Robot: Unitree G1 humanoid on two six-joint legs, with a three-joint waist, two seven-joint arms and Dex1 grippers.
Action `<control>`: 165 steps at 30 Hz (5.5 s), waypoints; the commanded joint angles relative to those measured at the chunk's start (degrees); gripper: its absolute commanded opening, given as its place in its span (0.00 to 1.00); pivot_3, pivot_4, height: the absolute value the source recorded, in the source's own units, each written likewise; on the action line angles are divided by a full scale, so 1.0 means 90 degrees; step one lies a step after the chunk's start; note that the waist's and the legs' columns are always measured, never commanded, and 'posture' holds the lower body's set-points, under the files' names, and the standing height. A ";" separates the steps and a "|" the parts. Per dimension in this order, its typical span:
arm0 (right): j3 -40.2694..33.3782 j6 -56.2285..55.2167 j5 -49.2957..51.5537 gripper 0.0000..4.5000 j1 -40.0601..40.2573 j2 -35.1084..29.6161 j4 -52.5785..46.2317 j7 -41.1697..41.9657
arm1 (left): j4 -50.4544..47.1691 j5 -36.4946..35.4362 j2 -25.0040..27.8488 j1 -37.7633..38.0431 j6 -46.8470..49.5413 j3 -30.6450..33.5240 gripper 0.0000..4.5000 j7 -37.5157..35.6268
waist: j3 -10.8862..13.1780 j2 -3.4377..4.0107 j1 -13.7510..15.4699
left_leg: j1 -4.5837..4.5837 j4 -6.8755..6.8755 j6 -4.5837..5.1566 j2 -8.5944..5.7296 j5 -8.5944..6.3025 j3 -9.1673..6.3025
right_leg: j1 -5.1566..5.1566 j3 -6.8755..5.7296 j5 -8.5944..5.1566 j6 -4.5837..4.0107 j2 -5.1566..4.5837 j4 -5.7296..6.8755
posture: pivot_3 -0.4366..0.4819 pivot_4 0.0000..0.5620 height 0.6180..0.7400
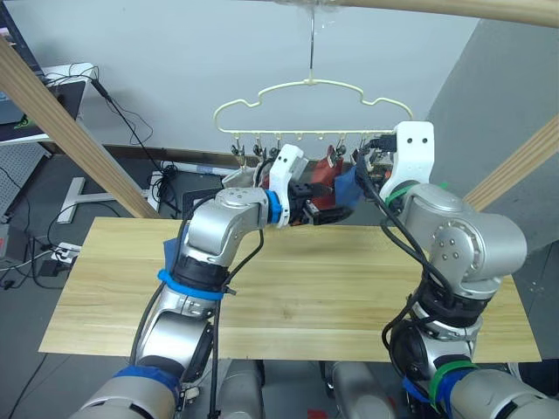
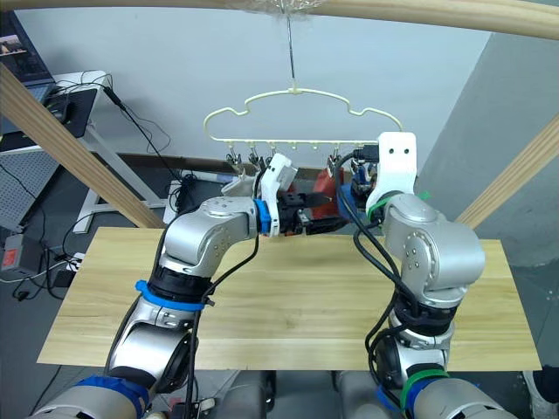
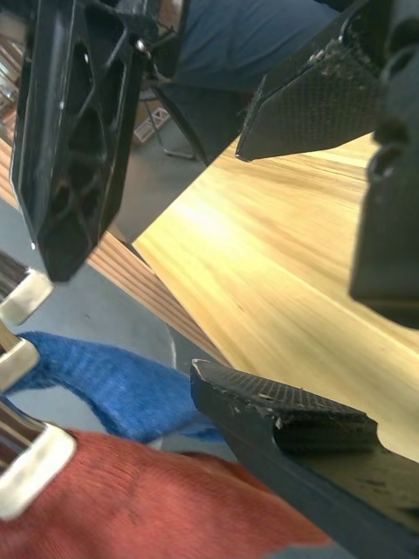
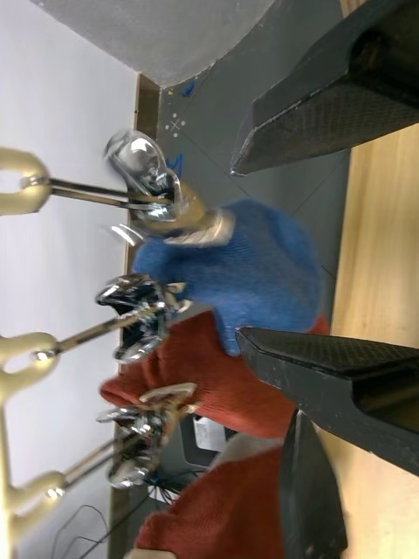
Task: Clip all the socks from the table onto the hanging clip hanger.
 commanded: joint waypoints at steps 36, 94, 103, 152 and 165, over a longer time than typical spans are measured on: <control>0.0111 -0.1786 -0.0565 0.64 0.0447 0.0645 0.0044 -0.0569 | -0.2019 -0.1720 0.2112 0.1001 -0.0834 0.1434 0.93 -0.0737 | -0.0002 0.0000 0.0003 | 0.0001 0.0002 0.0000 0.0002 0.0000 0.0002 | 0.0000 -0.0001 0.0000 -0.0001 -0.0002 0.0000 | 0.41 0.43 1.00; -0.0120 -0.3090 -0.0414 0.51 -0.0500 0.0636 0.1850 -0.0839 | -0.2431 -0.1963 0.2587 0.1436 -0.0705 0.1597 0.94 -0.0030 | -0.0002 0.0001 0.0197 | 0.0002 0.0005 0.0000 0.0002 0.0000 0.0000 | 0.0000 -0.0005 0.0002 -0.0003 -0.0002 0.0010 | 0.49 0.44 1.00; -0.0136 -0.2962 -0.0509 0.51 -0.0490 0.0490 0.1847 -0.0918 | -0.2389 -0.1929 0.2564 0.1429 -0.0749 0.1541 0.94 0.0009 | -0.0002 0.0001 0.0203 | 0.0001 0.0006 0.0000 0.0002 0.0000 0.0000 | 0.0000 -0.0006 0.0002 -0.0003 -0.0003 0.0011 | 0.48 0.44 1.00; -0.0216 -0.2491 -0.0550 0.76 -0.0469 0.0576 0.1565 -0.1181 | -0.2292 -0.1780 0.2491 0.1415 -0.0897 0.1443 0.94 0.0043 | -0.0007 0.0001 0.0192 | 0.0002 0.0008 0.0000 0.0002 0.0001 0.0000 | 0.0000 -0.0006 0.0002 -0.0003 -0.0003 0.0015 | 0.47 0.42 1.00; -0.0129 -0.2561 -0.0572 0.49 -0.0476 0.0520 0.1593 -0.1179 | -0.2305 -0.1776 0.2472 0.1426 -0.0892 0.1443 0.94 0.0075 | -0.0007 0.0002 0.0191 | 0.0002 0.0010 0.0000 0.0002 0.0001 0.0000 | 0.0000 -0.0006 0.0002 -0.0004 -0.0003 0.0019 | 0.47 0.42 1.00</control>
